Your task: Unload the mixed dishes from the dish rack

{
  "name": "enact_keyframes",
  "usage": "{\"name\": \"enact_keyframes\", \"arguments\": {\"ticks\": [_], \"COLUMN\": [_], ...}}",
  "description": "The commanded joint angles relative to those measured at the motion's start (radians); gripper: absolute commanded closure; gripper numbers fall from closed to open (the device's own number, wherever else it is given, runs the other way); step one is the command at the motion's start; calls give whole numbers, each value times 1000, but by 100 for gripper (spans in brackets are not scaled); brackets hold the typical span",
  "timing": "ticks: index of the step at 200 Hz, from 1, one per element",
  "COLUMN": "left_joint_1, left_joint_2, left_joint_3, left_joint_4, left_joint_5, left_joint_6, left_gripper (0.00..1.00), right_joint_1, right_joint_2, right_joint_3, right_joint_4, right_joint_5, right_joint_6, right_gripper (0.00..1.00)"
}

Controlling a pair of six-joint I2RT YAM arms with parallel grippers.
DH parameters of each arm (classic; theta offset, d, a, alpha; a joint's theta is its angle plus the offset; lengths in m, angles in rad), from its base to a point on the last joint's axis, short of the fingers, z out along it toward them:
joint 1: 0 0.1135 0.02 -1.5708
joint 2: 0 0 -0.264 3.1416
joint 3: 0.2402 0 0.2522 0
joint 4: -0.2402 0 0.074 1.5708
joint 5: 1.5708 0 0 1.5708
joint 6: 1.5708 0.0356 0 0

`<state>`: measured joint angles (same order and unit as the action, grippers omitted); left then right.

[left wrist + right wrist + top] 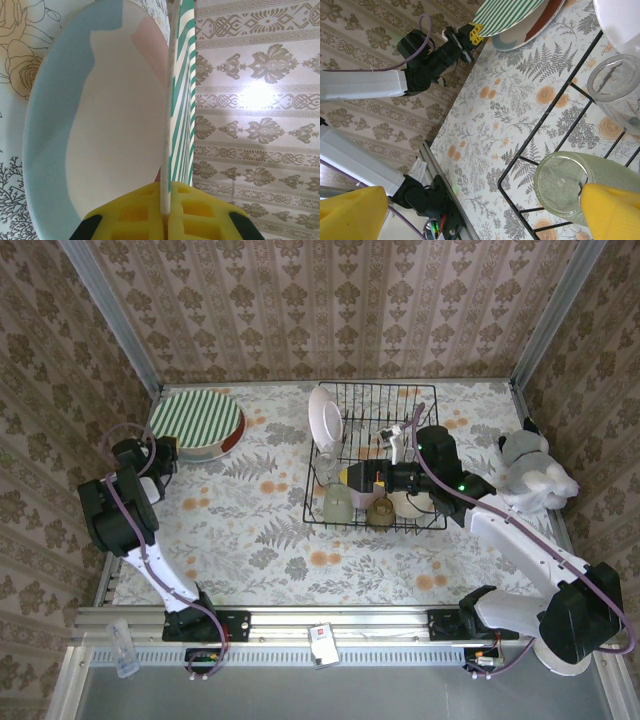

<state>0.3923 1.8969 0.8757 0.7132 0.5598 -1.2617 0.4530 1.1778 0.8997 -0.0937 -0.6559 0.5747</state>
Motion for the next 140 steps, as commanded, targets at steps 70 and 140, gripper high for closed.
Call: {"name": "enact_keyframes", "arguments": {"ticks": [70, 140], "left_joint_1": [-9, -18], "left_joint_2": [55, 11], "left_joint_3": [67, 88], "left_joint_4": [-28, -121], "left_joint_5": [14, 12], "left_joint_6": [45, 95], "left_gripper": [90, 43], "right_joint_1": [18, 27], "right_joint_2": [-10, -10], "right_joint_3": [25, 31], "right_joint_4": [-26, -26], "right_joint_5": [35, 41], "right_joint_6": [-19, -16], "right_gripper": [0, 0]}}
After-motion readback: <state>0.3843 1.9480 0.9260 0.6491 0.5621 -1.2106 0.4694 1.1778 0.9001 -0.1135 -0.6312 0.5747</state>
